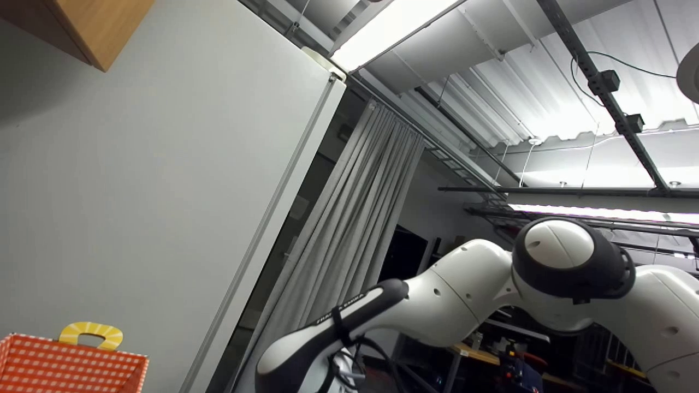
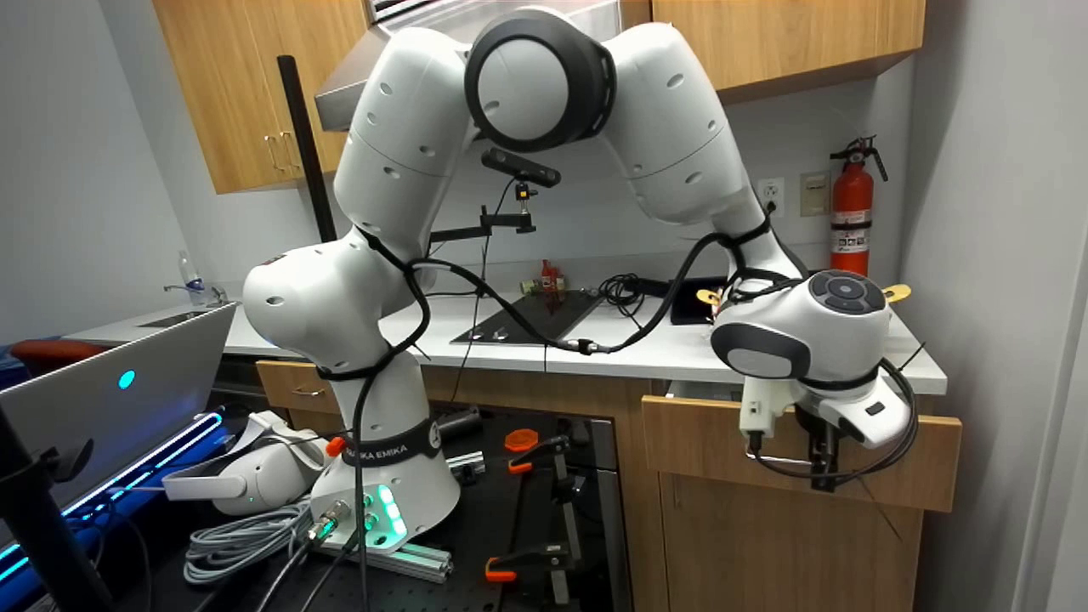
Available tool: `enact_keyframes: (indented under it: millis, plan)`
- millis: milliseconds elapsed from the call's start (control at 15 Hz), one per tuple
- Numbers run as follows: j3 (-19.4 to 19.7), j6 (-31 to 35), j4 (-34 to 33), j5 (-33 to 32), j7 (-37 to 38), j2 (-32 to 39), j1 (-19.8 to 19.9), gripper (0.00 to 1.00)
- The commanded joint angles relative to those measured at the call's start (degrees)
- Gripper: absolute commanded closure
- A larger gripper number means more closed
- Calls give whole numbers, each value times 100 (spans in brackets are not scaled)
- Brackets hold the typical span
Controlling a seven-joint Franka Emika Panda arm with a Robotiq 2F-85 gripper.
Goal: Open the bottom drawer on the right
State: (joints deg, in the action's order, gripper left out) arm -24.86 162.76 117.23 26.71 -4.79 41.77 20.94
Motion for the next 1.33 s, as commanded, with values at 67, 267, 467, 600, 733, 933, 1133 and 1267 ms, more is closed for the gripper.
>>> enact_keyframes:
  millis: [67, 267, 467, 600, 733, 933, 1133, 1267]
  plan:
    - [-258, -560, -278, 763, 101, -227, 59, 0]
    - [-155, -843, -426, 1204, 128, -345, -160, 0]
    - [-7, -1073, -553, 1600, 115, -439, -411, 8]
    - [131, -1166, -570, 1809, 65, -486, -597, 34]
    - [285, -1237, -574, 1951, 42, -512, -773, 51]
    - [486, -1266, -559, 2070, 39, -511, -1001, 73]
    - [629, -1314, -548, 2131, -2, -502, -1150, 95]
    - [758, -1419, -538, 2069, 18, -530, -1243, 96]
